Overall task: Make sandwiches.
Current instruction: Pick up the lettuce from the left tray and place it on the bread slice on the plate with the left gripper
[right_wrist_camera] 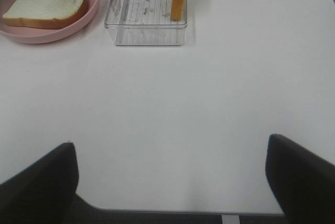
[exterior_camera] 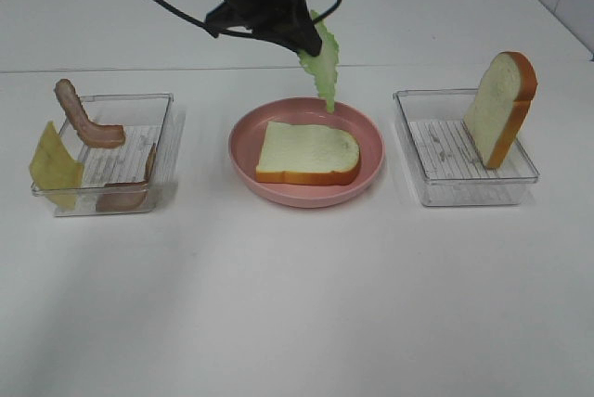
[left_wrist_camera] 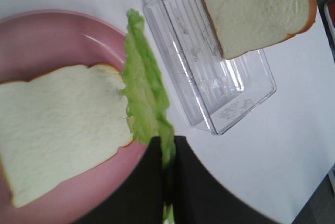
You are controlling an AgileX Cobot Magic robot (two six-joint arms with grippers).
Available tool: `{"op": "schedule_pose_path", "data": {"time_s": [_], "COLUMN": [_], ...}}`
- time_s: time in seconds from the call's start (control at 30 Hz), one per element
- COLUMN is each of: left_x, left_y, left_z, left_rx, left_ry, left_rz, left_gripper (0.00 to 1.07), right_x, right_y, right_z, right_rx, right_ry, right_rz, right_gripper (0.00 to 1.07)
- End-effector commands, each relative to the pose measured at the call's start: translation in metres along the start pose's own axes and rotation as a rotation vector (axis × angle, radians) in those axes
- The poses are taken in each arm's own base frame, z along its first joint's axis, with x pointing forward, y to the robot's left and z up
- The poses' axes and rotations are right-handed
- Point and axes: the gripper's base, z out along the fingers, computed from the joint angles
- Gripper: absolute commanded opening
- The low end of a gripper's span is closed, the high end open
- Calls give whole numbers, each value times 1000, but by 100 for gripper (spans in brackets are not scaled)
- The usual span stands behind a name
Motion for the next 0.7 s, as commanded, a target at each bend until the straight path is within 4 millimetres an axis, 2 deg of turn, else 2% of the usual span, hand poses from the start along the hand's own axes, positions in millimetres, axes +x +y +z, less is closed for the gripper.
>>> {"op": "schedule_pose_path", "data": {"time_s": [0.03,0.07,0.17,0.2,0.37,0.7], "left_x": [6,11,14,17,22,21], "left_y": [-8,-8,-9,-7,3,18], "left_z": [32,48,56,67,86,92], "left_rx": [87,114,126,136,127,6], "left_ry": [10,26,33,45,61,32], "left_rz": [-13,-9,-6,-7,-35,3], "left_gripper": [0,0,0,0,0,0], "right_x": [2,2,2,2,2,2], "right_y": [0,0,0,0,0,0], "right_z": [-3,-3,-3,-3,-3,-3], "right_rx": [2,2,2,2,2,2], "right_ry": [-34,-34,-34,-34,-34,-34], "right_rz": [-6,-6,-6,-6,-6,-6], "right_gripper": [94,94,94,94,94,94]}}
